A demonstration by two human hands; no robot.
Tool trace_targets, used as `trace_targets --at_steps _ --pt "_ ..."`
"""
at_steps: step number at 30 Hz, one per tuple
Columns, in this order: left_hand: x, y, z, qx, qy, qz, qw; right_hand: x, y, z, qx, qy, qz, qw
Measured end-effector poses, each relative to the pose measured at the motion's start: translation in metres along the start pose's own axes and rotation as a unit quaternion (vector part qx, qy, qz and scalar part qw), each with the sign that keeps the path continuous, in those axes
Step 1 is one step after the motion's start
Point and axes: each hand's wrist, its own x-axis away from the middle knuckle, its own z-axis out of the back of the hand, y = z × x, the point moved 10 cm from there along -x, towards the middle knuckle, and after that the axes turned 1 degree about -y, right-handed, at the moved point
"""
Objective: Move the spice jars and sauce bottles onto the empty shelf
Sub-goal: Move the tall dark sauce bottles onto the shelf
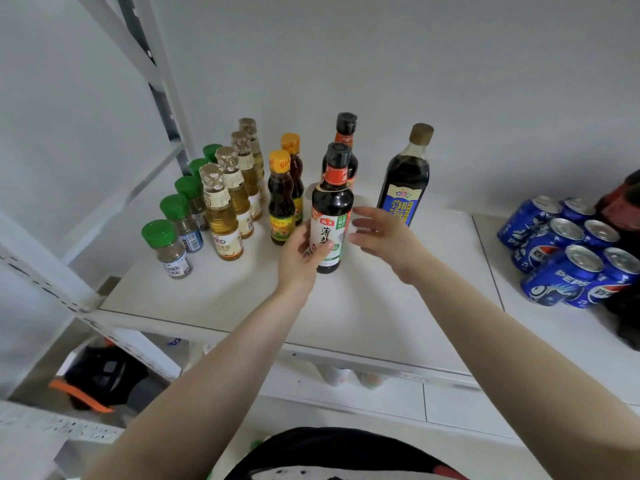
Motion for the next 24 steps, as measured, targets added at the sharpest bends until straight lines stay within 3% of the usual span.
trace_targets --at_steps 2,7,24 --pt "-0.002 -0.001 0.001 0.001 0.008 -0.01 1.0 -0.001 0.008 -0.014 -0.028 -0.022 -0.007 0.999" --pt "-0.008 -0.006 0.003 0.002 0.016 -0.01 1.0 -0.009 0.012 -0.019 -0.111 0.013 0.002 0.994" --pt "-0.023 -0.01 -0.001 0.007 0.036 -0.004 0.999 -0.025 0.018 -0.013 -0.135 0.046 0.013 0.99"
